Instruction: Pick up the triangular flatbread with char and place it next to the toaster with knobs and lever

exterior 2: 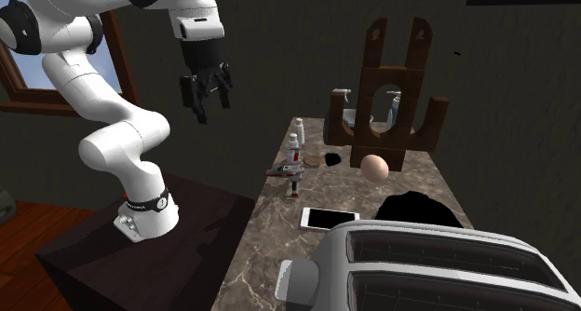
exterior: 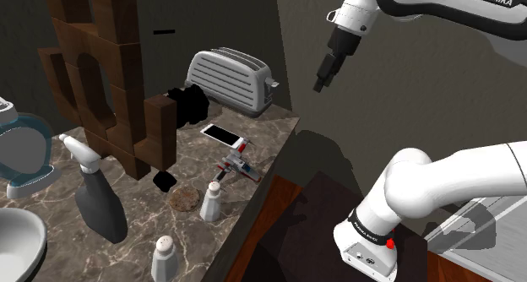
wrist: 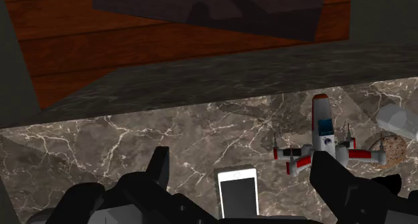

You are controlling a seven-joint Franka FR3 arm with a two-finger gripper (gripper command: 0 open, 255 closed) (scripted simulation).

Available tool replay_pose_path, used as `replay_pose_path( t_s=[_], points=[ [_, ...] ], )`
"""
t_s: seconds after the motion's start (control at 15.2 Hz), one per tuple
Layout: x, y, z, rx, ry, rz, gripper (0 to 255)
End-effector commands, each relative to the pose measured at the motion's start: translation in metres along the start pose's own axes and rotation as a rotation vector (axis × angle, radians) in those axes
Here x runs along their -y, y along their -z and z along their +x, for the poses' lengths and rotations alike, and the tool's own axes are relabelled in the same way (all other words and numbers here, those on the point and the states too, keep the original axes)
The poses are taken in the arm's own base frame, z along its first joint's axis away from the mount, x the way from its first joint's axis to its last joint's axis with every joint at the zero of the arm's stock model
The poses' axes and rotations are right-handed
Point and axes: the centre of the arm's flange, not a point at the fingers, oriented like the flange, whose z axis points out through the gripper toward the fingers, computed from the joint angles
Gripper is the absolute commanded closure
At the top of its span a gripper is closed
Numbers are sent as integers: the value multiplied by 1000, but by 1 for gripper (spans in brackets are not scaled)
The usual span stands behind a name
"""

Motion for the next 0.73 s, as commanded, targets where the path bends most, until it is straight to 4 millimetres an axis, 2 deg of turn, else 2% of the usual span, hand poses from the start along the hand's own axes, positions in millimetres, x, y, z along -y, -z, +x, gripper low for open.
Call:
replay_pose_path(
  t_s=[0.0,0.66],
  points=[
    [0,0,0,0,0,0,0],
    [107,-72,38,-34,-25,-32,0]
  ],
)
